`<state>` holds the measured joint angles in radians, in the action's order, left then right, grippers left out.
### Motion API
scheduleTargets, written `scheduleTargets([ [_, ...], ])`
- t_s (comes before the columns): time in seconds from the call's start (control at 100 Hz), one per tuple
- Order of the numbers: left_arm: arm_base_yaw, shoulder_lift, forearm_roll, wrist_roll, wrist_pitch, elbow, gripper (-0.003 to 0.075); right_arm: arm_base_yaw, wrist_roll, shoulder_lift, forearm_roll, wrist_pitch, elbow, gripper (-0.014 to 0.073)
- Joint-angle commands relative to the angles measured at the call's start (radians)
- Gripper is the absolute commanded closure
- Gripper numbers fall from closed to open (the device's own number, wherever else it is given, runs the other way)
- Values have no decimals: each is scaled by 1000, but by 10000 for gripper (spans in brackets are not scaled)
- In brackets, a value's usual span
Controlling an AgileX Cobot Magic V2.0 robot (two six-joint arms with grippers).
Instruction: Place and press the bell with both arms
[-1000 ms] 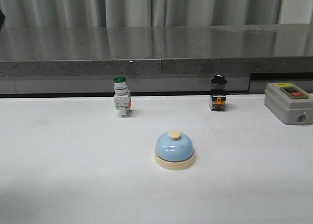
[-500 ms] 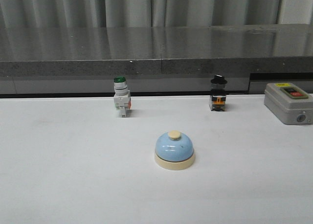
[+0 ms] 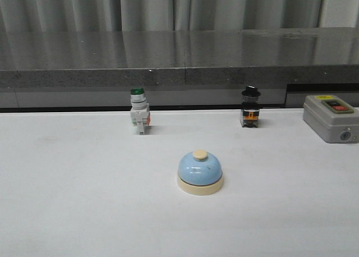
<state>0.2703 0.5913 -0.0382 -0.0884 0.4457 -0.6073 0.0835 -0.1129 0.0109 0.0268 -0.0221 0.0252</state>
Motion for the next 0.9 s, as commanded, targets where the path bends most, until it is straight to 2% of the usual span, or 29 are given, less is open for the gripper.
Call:
scheduleTargets([
  [0.0, -6, 0, -1, -9, -82, -24, 741, -6, 4, 16, -2, -87, -13, 663],
  [0.4, -6, -12, 48, -9, -128, 7, 741, -6, 4, 16, -2, -87, -13, 663],
  [0.66, -36, -145, 84, -9, -358, 208, 741, -6, 4, 16, -2, -87, -13, 663],
  [0.89, -105, -329, 93, -9, -386, 386, 741, -6, 4, 16, -2, -87, -13, 663],
])
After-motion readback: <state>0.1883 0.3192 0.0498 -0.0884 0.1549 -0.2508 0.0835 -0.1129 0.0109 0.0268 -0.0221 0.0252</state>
